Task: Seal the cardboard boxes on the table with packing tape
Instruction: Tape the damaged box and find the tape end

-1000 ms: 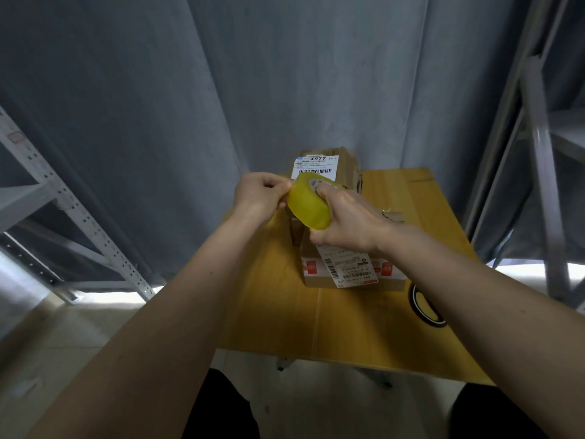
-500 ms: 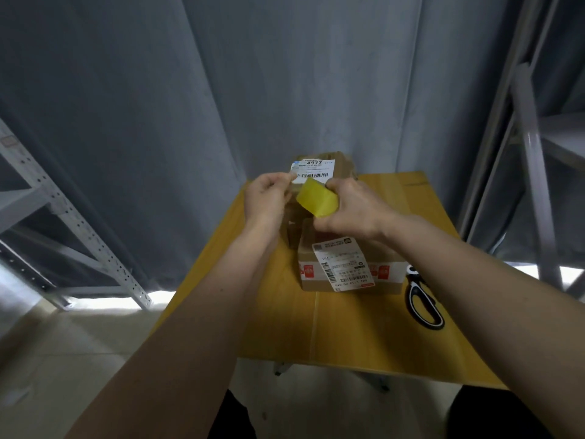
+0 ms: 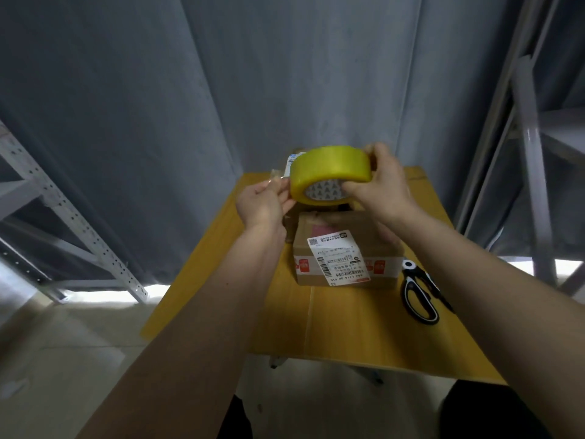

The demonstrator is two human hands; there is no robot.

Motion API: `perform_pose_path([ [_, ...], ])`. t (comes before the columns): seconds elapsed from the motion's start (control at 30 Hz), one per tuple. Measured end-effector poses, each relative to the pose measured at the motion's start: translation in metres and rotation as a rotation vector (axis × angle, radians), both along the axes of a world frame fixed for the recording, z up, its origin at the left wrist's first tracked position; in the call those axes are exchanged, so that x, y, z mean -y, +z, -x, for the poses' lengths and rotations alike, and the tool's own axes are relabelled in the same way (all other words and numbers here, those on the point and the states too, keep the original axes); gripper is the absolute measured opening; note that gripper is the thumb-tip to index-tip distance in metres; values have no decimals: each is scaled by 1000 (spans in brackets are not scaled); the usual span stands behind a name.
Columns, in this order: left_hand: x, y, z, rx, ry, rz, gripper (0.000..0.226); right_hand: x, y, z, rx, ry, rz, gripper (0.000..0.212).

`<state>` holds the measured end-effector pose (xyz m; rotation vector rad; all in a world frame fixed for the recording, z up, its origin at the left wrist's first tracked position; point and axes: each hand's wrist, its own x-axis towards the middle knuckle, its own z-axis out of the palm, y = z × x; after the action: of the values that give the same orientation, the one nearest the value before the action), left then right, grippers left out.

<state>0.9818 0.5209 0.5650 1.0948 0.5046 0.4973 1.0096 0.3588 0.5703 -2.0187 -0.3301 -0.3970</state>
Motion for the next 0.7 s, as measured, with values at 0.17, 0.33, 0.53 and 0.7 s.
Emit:
perform_pose_path([
  [0.17,14,-4,0,-134,-134,244,19,-13,-13,-1,-401,67,-702,47],
  [0.33,13,-9,-3,-210,-151,191,22,-16,-22,-11,-497,76,-703,27],
  [0.53,1,-25,-15,-281,101,43,11,0,-24,-29,-378,-109,-324,29],
  [0.7,-2,-32,-17,-391,52,4,17,16,-27,-39,-388,-246,-338,27],
])
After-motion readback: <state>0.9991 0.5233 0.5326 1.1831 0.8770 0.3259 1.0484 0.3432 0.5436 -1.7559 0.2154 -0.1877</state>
